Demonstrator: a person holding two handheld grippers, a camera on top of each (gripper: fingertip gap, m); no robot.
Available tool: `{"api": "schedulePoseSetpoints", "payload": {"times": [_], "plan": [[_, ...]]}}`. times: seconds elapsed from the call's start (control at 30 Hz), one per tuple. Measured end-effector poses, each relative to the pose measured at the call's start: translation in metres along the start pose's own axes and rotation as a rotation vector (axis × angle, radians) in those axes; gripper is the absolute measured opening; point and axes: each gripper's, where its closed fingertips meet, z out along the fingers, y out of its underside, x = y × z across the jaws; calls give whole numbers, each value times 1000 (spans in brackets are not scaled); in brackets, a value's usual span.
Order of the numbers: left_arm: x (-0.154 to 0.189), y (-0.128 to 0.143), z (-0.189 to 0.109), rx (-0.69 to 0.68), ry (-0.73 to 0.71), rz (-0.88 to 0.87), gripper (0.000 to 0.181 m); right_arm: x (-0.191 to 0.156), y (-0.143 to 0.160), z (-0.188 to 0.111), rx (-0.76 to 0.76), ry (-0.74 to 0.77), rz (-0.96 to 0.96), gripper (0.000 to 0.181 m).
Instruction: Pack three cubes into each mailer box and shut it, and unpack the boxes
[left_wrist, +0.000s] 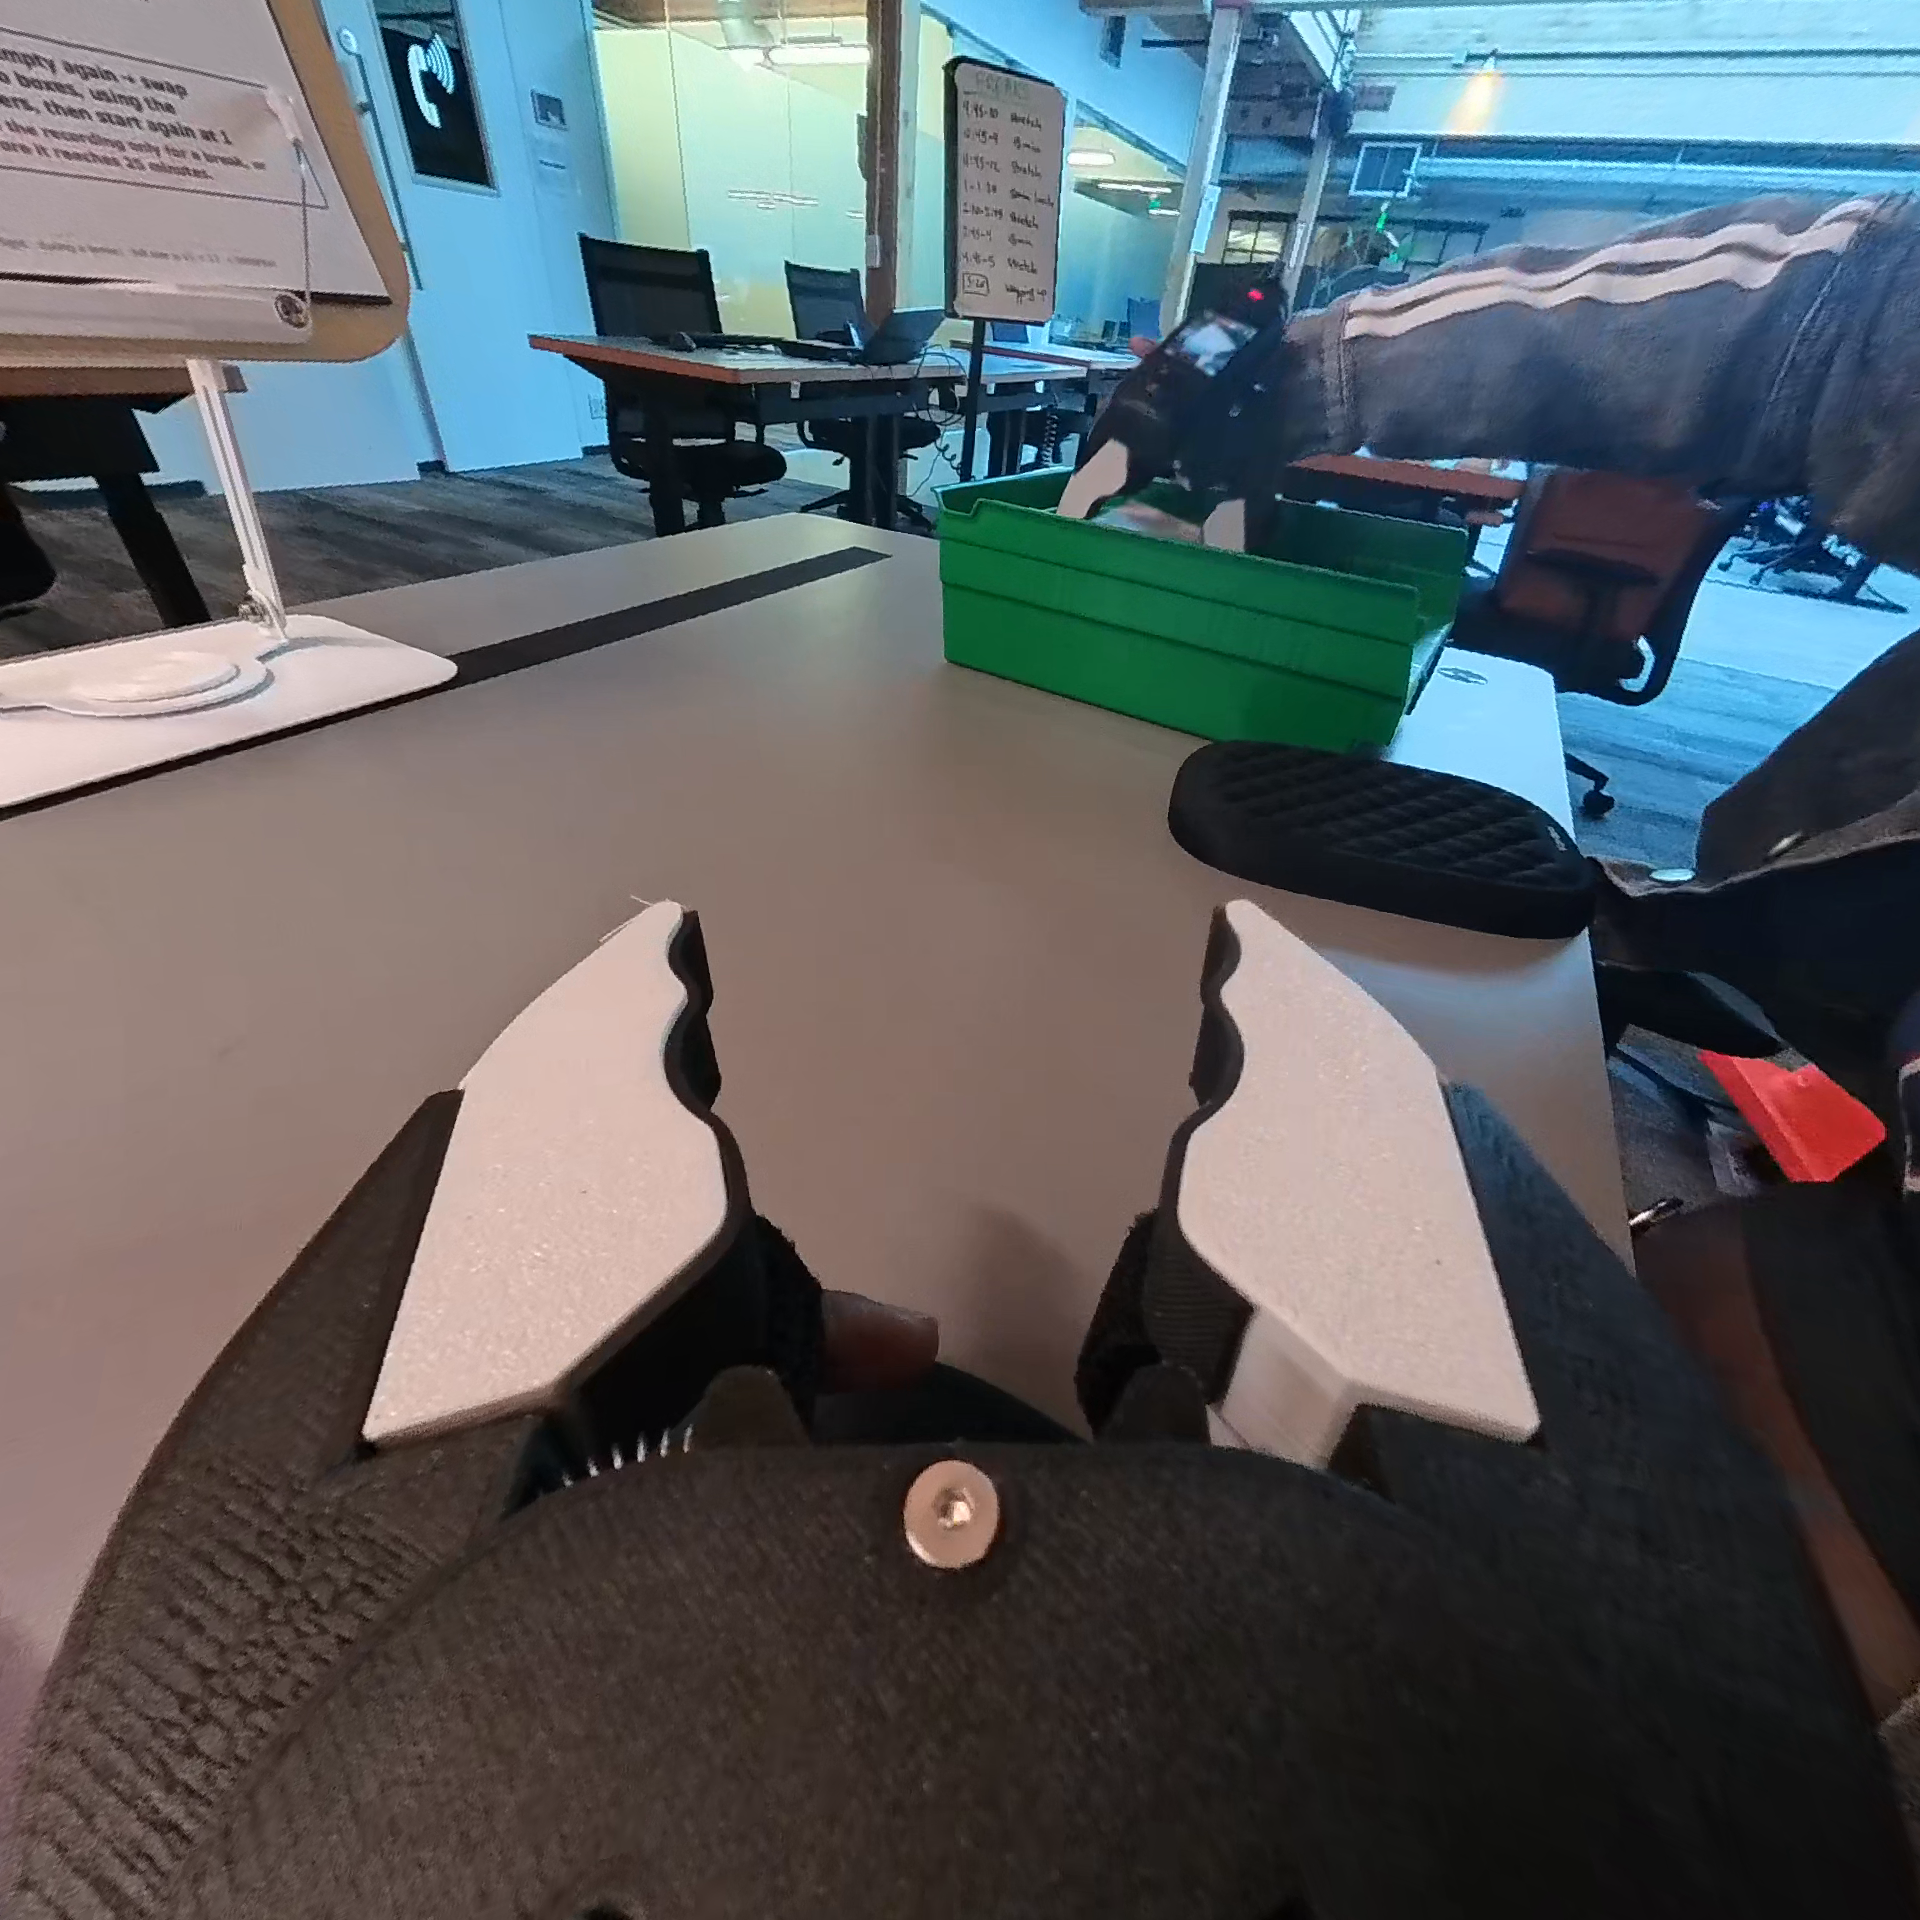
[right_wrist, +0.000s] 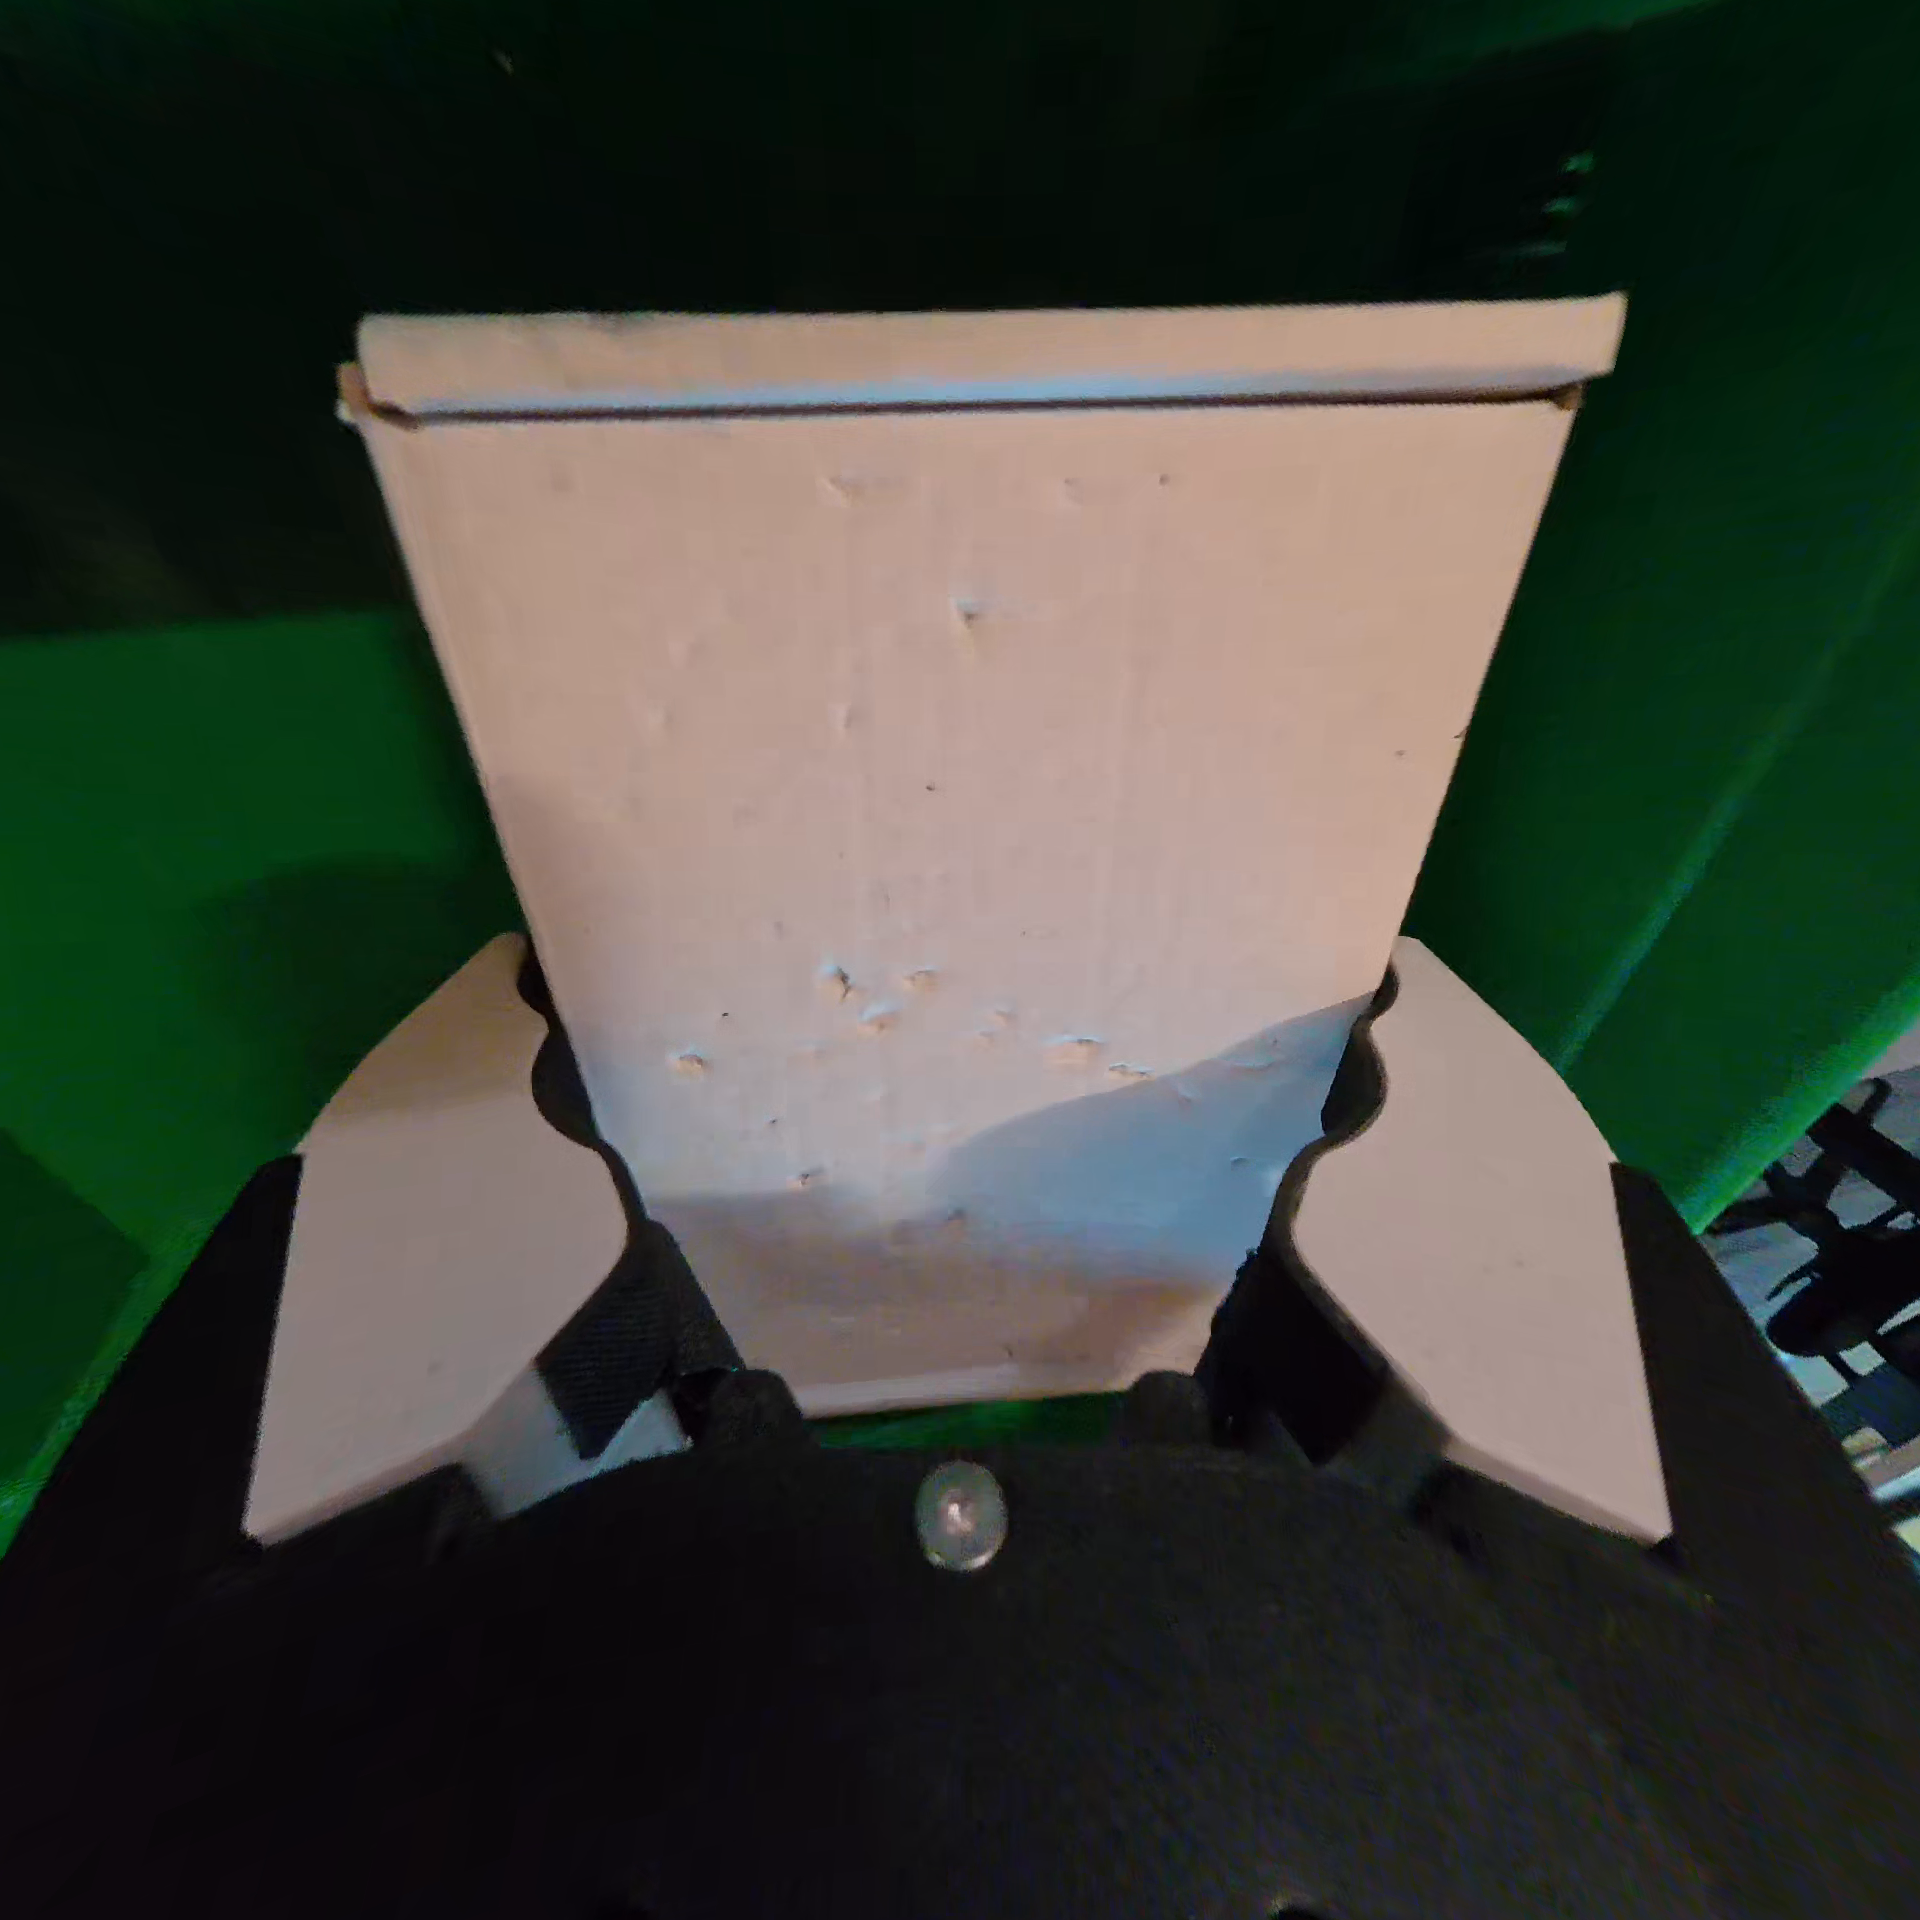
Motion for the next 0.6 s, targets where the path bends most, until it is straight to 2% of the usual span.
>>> {"api": "schedulePoseSetpoints", "payload": {"times": [0.03, 0.13, 0.2, 0.4, 0.47, 0.6], "plan": [[0, 0, 0, -1, -1, 1, 90, 2, 1, 2, -5, 6, -2, 139], [-1, 0, 0, 2, -3, -2, 90, 4, 3, 6, -14, 2, 13, 138], [-1, 0, 0, 3, -2, -6, 90, 9, 1, 4, 5, 36, 12, 128], [0, 1, 0, -4, -1, 4, 90, 9, 7, 0, -39, 70, 35, 139], [1, 2, 1, -10, -3, 13, 90, 16, 6, -11, -11, 131, 38, 142], [2, 3, 2, -21, -7, 28, 90, 23, -6, -27, 98, 236, 71, 128]]}}
